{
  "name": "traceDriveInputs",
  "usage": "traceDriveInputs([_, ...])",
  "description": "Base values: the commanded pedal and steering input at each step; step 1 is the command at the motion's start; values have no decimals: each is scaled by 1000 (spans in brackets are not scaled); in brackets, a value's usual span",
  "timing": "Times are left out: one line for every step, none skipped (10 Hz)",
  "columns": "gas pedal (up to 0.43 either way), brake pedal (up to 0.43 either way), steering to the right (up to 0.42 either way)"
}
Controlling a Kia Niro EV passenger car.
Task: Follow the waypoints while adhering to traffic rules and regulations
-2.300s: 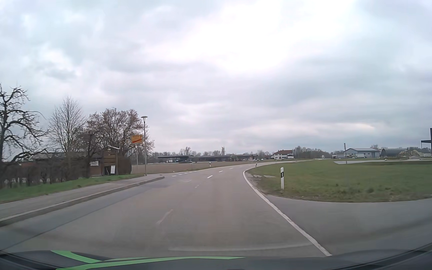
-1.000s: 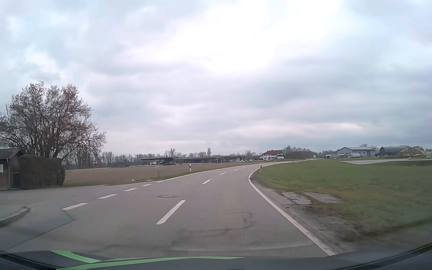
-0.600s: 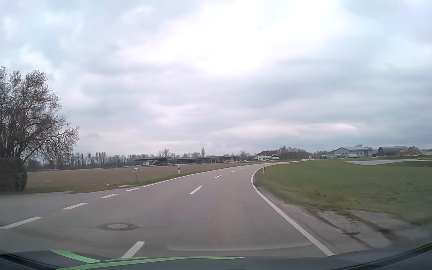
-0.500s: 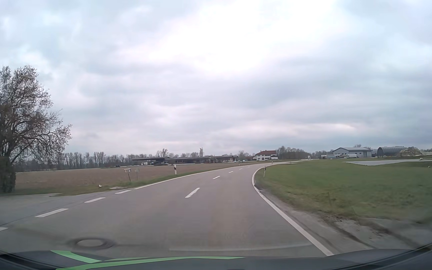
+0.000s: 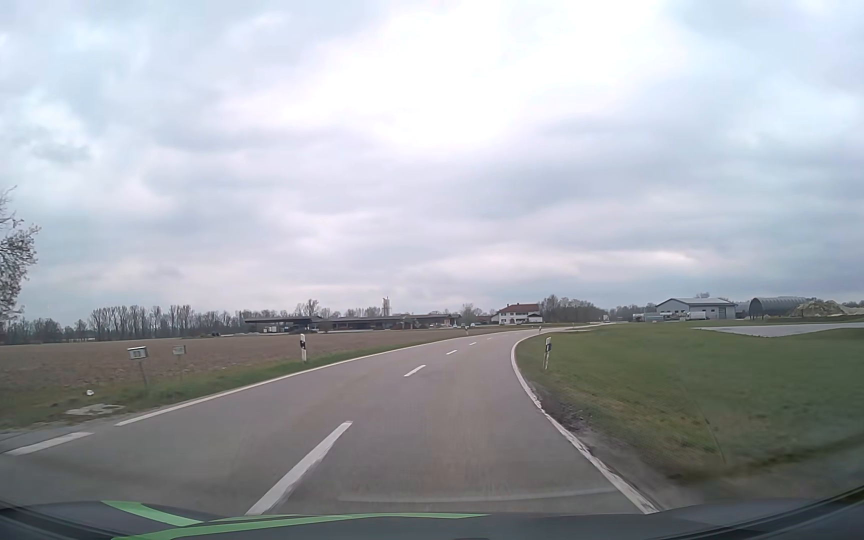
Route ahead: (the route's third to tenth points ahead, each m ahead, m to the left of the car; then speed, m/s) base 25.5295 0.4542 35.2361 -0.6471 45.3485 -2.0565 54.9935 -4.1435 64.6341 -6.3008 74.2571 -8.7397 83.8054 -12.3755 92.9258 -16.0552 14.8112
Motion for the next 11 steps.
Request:
traceDriveInputs([248,0,21])
traceDriveInputs([248,0,23])
traceDriveInputs([248,0,24])
traceDriveInputs([248,0,25])
traceDriveInputs([248,0,26])
traceDriveInputs([248,0,27])
traceDriveInputs([260,0,27])
traceDriveInputs([260,0,26])
traceDriveInputs([260,0,26])
traceDriveInputs([260,0,26])
traceDriveInputs([260,0,26])
